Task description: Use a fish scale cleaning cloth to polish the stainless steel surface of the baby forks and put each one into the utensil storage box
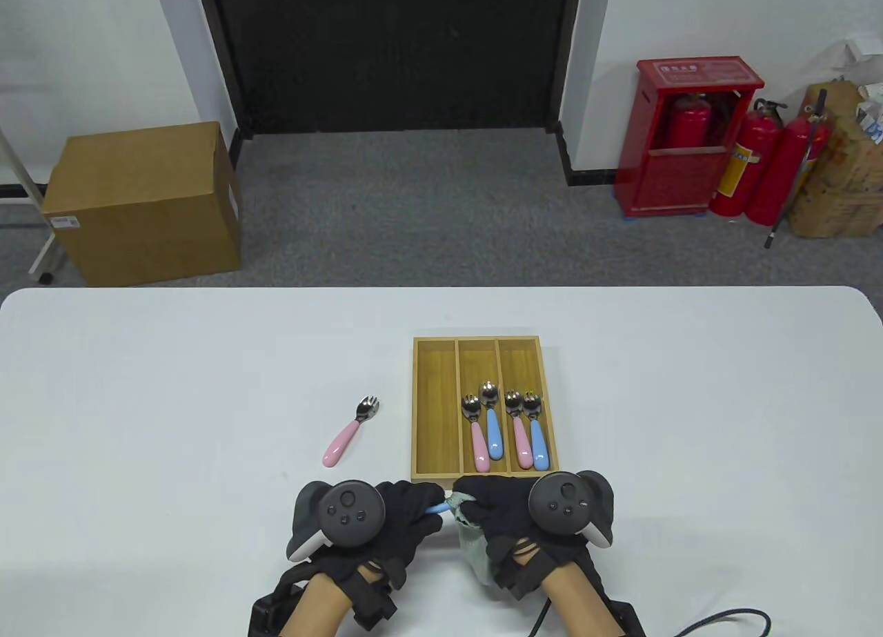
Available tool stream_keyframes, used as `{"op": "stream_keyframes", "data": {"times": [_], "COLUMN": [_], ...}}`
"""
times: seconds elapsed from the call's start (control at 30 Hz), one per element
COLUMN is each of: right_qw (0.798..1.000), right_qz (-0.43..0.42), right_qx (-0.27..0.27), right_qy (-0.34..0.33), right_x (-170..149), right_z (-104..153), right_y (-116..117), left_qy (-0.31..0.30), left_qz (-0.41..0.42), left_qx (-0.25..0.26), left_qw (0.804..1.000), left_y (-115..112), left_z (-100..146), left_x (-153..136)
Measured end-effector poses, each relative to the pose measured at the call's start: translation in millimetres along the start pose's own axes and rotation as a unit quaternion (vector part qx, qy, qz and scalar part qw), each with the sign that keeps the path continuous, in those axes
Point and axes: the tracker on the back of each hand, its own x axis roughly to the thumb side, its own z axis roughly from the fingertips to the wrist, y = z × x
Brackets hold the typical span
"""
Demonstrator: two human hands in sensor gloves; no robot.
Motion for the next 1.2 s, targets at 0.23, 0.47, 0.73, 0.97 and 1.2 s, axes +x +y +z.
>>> {"op": "stream_keyframes", "data": {"times": [0.23, 0.47, 0.73, 0.97, 1.2], "right_qw": [0.999, 1.000, 0.999, 0.997, 0.988], "right_qz": [0.041, -0.002, -0.032, -0.019, -0.049], "right_qx": [0.003, -0.016, -0.038, -0.068, -0.113], "right_qy": [0.002, 0.008, 0.006, 0.030, 0.090], "right_x": [-1, -3, 0, -3, -20], "right_z": [2, 4, 4, 7, 14], "right_y": [-2, -3, -6, -9, -20], "left_qy": [0.002, 0.004, 0.008, 0.025, 0.097], "left_qz": [0.005, 0.012, 0.014, 0.022, -0.006], "left_qx": [-0.003, -0.003, 0.000, 0.008, 0.018], "left_qw": [1.000, 1.000, 1.000, 0.999, 0.995], "left_y": [1, 1, 1, 5, 12], "left_z": [0, 0, -2, -2, -8], "left_x": [-2, -2, -2, -8, -23]}}
